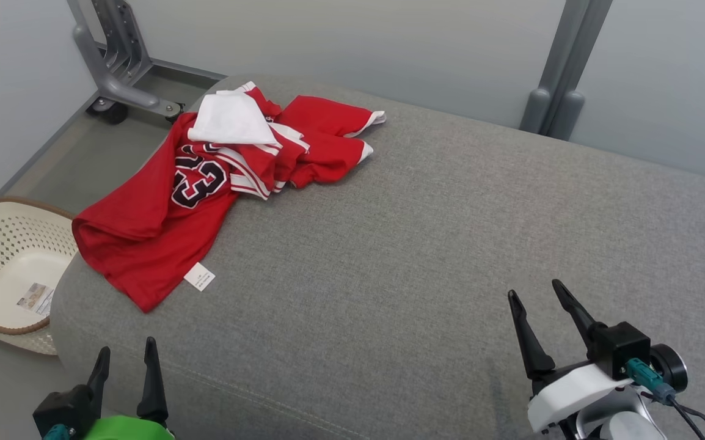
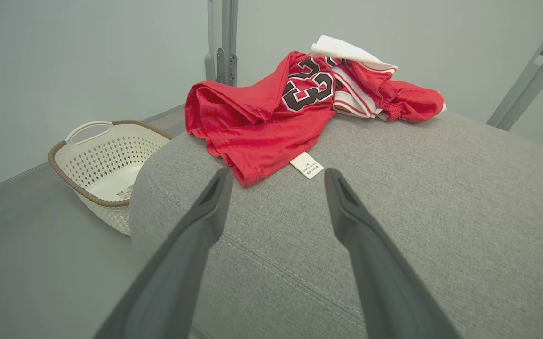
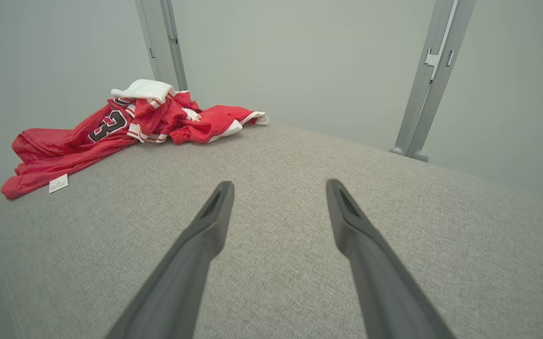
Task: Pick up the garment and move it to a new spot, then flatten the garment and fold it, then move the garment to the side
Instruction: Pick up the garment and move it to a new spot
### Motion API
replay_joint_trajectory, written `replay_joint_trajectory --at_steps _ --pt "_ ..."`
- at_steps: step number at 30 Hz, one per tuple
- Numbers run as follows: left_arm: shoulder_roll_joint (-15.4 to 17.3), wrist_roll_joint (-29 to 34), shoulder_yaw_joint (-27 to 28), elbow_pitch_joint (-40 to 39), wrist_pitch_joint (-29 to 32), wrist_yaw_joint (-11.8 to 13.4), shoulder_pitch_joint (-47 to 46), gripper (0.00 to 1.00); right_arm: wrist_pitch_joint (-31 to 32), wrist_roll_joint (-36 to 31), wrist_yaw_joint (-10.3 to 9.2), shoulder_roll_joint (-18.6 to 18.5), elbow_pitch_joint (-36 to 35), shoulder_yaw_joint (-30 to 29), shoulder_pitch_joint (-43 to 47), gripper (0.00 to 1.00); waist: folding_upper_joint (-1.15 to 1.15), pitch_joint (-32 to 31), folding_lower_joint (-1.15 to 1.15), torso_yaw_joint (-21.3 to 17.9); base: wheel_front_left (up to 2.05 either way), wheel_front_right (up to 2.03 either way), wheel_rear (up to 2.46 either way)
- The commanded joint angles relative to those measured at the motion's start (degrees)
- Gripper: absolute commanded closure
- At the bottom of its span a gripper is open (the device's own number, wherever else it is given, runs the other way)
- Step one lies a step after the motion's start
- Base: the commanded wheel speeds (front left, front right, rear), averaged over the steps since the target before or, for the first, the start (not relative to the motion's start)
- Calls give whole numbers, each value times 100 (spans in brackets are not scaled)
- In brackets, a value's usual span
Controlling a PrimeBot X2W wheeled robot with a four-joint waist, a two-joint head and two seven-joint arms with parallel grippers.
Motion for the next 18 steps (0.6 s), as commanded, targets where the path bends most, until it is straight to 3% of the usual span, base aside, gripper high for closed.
replay_joint_trajectory --at_steps 1,7,13,18 --pt "-32 -42 23 37 2 -16 -142 0 -19 19 -2 -65 -38 -2 -61 0 0 188 0 -106 0 0 0" --pt "161 -233 -56 660 88 -16 -1196 0 -19 -62 -2 -397 -266 41 -246 0 0 856 0 -301 0 0 0" --pt "580 -411 -248 1515 765 -15 -2695 0 -19 -159 -2 -837 -573 22 -490 0 0 1811 0 -521 0 0 0" --pt "948 -941 -446 2282 1294 -14 -3703 0 -19 -201 -2 -1053 -876 -34 -591 0 0 2515 0 -746 0 0 0"
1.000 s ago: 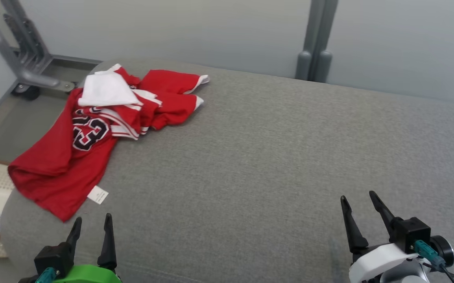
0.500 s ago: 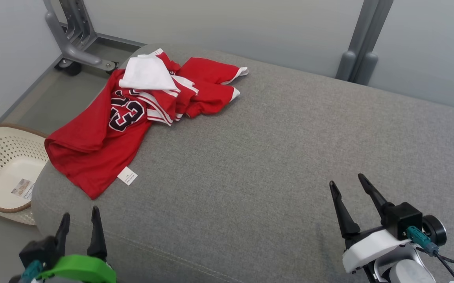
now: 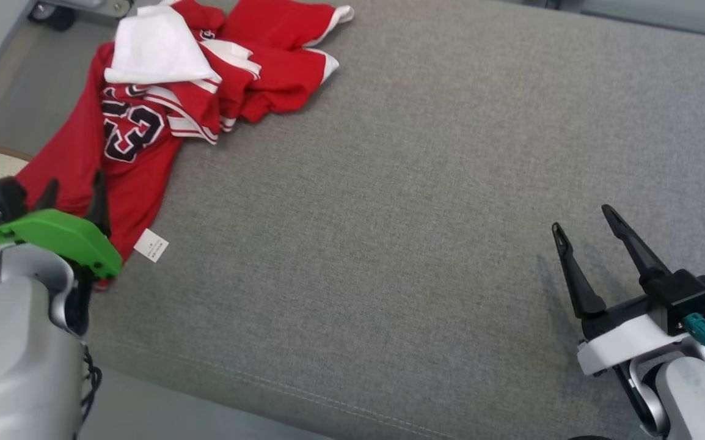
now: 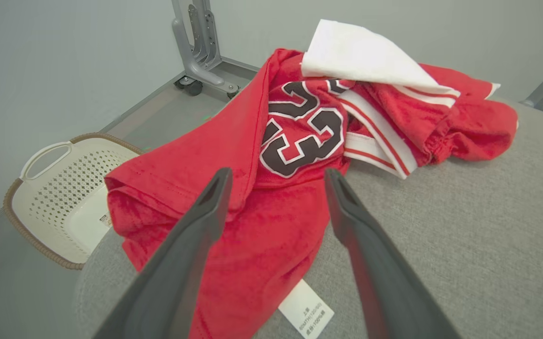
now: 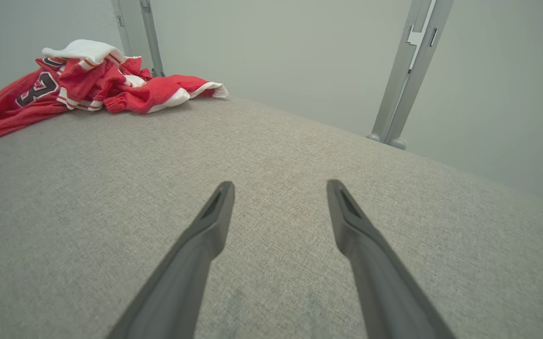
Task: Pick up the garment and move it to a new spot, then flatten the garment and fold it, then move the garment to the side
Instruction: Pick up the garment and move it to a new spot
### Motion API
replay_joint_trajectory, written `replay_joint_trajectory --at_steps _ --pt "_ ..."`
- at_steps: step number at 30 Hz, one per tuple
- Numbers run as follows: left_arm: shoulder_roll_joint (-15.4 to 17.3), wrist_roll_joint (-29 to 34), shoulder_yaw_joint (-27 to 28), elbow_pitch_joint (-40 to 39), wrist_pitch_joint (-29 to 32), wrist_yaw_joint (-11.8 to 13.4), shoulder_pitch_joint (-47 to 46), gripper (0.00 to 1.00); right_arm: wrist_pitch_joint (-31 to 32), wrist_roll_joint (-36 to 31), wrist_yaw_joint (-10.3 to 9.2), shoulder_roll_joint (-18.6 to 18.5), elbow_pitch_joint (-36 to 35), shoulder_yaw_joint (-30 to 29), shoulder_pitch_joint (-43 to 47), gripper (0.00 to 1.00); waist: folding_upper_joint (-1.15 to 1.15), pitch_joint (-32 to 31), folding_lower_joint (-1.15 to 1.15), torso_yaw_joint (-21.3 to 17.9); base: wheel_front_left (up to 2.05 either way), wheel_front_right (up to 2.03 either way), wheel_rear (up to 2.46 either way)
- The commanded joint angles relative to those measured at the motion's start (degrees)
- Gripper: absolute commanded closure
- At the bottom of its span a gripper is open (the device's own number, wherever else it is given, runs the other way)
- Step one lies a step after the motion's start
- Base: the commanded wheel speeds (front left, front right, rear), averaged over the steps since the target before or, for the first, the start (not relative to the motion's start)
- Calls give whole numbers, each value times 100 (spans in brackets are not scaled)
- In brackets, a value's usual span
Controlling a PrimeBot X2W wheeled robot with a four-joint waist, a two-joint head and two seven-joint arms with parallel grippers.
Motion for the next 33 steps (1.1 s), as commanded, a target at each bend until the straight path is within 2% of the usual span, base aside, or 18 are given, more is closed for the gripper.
replay_joint_trajectory --at_steps 1,3,5,9,15,16,17,21,24,33 --pt "86 -163 -48 128 36 -12 -239 0 -19 -47 -3 -29 -53 -68 -83 0 0 974 0 -469 0 0 0" --pt "127 -545 -41 432 113 -13 -442 0 -19 -43 -3 -15 -112 -122 7 0 0 1130 0 -560 0 0 0" --pt "410 -507 -165 744 99 -11 -596 0 -19 -66 -2 33 -172 -143 89 0 0 1256 0 -651 0 0 0" --pt "446 -749 -136 1178 52 -13 -828 0 -19 -77 -3 119 -284 -162 188 0 0 1400 0 -786 0 0 0" --pt "665 -974 -84 2004 58 -11 -1037 0 -18 -133 -3 232 -411 -185 300 0 0 1529 0 -952 0 0 0" --pt "645 -1007 -117 2105 126 -10 -1039 57 -17 -137 -3 253 -419 -192 310 0 0 1517 0 -970 0 0 0" --pt "590 -1073 -177 2156 207 -11 -1017 100 -17 -135 -3 269 -413 -198 327 0 0 1486 0 -980 0 0 0" --pt "521 -1477 -201 2210 444 -23 -766 100 -5 -83 -3 335 -328 -180 399 0 0 1262 0 -978 0 0 0" --pt "585 -1830 -165 1884 239 -23 -642 100 -6 -32 -3 398 -287 -131 355 0 0 1015 0 -994 0 0 0" --pt "1198 -2331 -553 314 -290 -14 142 100 -11 130 -3 707 -26 -11 550 0 0 143 0 -874 0 0 0"
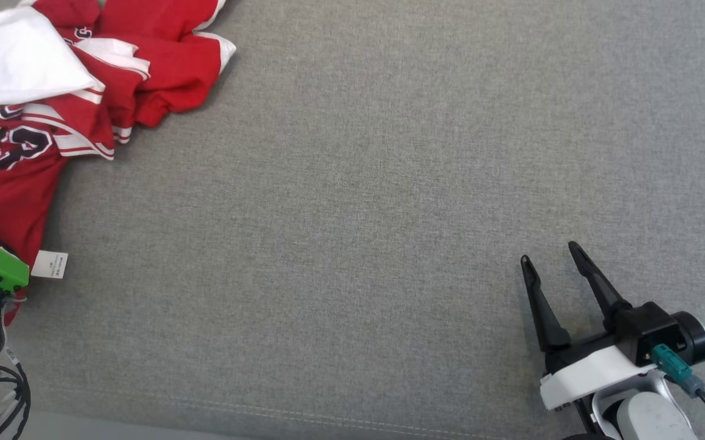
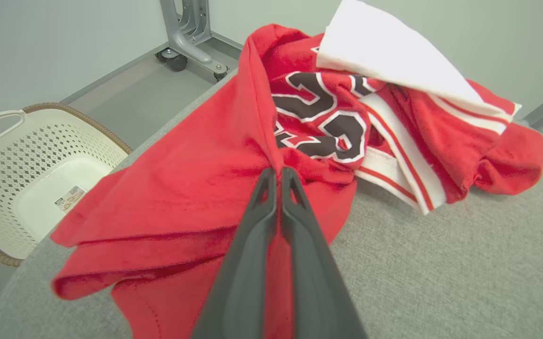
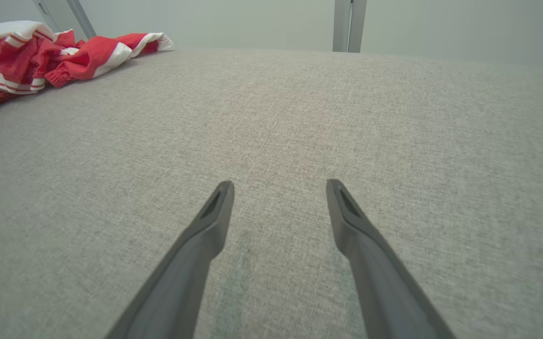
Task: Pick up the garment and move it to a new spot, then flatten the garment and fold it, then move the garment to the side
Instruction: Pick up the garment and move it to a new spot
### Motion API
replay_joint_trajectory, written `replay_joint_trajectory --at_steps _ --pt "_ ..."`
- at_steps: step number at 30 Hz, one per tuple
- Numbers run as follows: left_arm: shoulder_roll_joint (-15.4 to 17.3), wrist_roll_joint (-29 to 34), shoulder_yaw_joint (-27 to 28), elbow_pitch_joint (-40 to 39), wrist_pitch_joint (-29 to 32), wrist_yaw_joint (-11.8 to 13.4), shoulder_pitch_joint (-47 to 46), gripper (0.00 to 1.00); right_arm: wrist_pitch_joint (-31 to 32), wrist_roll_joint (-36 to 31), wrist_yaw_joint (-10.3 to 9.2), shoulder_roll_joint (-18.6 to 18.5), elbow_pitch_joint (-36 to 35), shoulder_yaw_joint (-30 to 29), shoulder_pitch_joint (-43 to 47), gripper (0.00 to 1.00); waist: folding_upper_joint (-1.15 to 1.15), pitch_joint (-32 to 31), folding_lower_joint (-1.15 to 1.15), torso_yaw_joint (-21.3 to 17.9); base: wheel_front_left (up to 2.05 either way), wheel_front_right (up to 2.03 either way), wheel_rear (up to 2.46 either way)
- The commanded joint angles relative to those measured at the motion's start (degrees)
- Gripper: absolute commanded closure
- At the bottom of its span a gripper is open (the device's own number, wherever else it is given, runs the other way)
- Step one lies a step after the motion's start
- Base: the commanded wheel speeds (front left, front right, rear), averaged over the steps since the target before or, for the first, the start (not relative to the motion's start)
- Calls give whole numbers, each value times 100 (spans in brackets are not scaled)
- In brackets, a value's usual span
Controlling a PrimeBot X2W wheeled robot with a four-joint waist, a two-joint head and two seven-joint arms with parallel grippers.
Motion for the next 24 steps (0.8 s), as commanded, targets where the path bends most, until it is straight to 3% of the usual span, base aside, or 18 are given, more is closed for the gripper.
replay_joint_trajectory --at_steps 1,7,15,19,24 --pt "113 -12 -88 -319 -32 -16 174 100 -3 52 -4 50 54 22 103 0 0 -536 0 126 0 0 0" --pt "442 -106 -262 -2092 349 51 669 100 -3 148 -4 224 149 139 189 0 0 -1010 0 94 0 0 0" --pt "555 -3 -490 -5018 1264 754 1008 100 -3 211 -4 394 182 144 228 0 0 -1292 0 -339 0 0 0" --pt "342 82 -880 -5963 1716 992 809 100 -3 236 -4 465 177 144 135 0 0 -1271 0 -735 0 0 0" --pt "-21 187 -1444 -6357 2033 1057 519 100 -3 273 -4 549 170 142 65 0 0 -1213 0 -1174 0 0 0"
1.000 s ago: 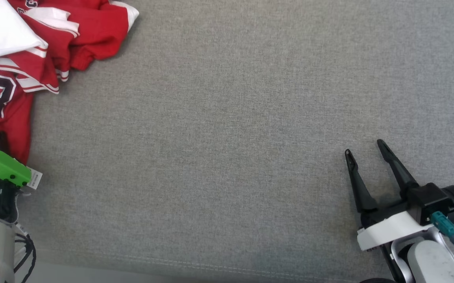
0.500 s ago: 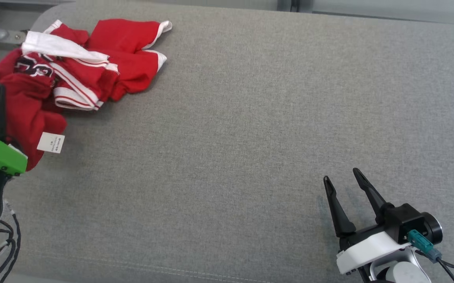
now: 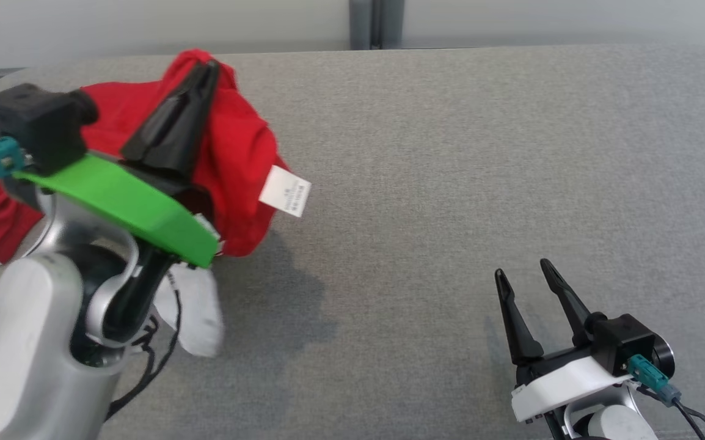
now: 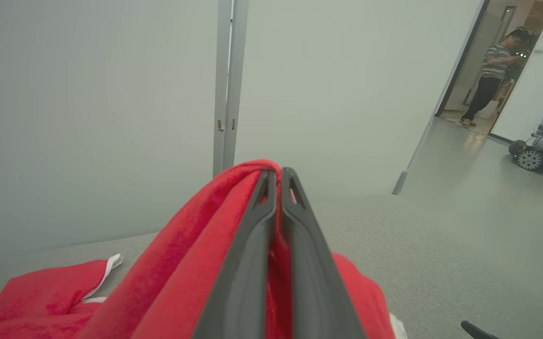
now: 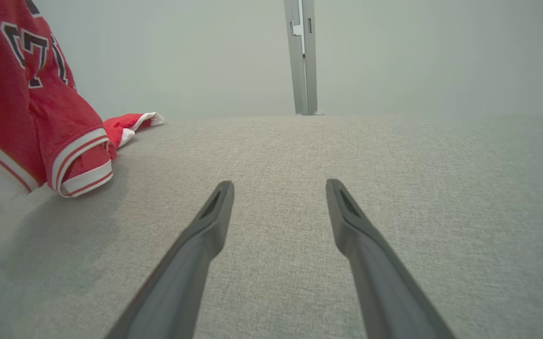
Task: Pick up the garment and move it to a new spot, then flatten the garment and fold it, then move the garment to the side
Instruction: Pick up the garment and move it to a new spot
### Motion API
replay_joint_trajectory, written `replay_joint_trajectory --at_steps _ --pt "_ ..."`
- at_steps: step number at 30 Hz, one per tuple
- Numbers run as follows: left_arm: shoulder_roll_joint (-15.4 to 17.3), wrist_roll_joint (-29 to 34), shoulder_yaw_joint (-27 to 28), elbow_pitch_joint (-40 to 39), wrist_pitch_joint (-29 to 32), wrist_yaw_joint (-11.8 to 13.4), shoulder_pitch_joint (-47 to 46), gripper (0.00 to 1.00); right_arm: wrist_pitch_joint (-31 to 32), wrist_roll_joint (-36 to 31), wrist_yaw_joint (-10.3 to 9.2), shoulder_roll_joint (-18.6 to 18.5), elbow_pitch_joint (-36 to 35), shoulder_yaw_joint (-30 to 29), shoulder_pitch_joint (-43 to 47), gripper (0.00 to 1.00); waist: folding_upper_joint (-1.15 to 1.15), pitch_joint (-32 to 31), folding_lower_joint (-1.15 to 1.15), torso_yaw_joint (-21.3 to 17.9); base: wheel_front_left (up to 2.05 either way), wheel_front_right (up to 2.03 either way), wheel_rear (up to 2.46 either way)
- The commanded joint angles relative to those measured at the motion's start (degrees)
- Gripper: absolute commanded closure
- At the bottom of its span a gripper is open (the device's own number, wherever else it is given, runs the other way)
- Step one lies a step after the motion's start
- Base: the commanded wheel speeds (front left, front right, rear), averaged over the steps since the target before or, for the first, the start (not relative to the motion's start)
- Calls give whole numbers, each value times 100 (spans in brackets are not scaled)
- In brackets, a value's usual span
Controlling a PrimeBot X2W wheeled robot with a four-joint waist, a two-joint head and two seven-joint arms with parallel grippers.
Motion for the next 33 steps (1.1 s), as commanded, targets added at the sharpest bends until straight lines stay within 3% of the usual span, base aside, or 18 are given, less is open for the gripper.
replay_joint_trajectory --at_steps 1,6,15,21,26,33 --pt "-76 78 -105 -22 43 -4 -122 100 -3 17 -4 23 -9 -20 -60 0 0 87 0 -543 0 0 0" --pt "-930 283 -971 496 213 -151 -942 100 -3 76 -4 82 -16 -32 -223 0 0 266 0 -1358 0 0 0" --pt "-1924 245 -1378 1687 -216 -349 -1997 100 -3 375 -3 95 -24 68 -330 0 0 413 0 -2261 0 0 0" --pt "-2066 -74 -1556 2582 -627 -186 -2128 100 -3 529 -3 97 5 208 -413 0 0 490 0 -2659 0 0 0" --pt "-2081 -97 -1607 3772 -991 -110 -1923 100 -3 649 -4 96 -17 285 -444 0 0 595 0 -2828 0 0 0" --pt "-2095 -348 -1689 5088 -1451 -426 -1714 100 -3 689 -3 95 7 308 -400 0 0 697 0 -2804 0 0 0"
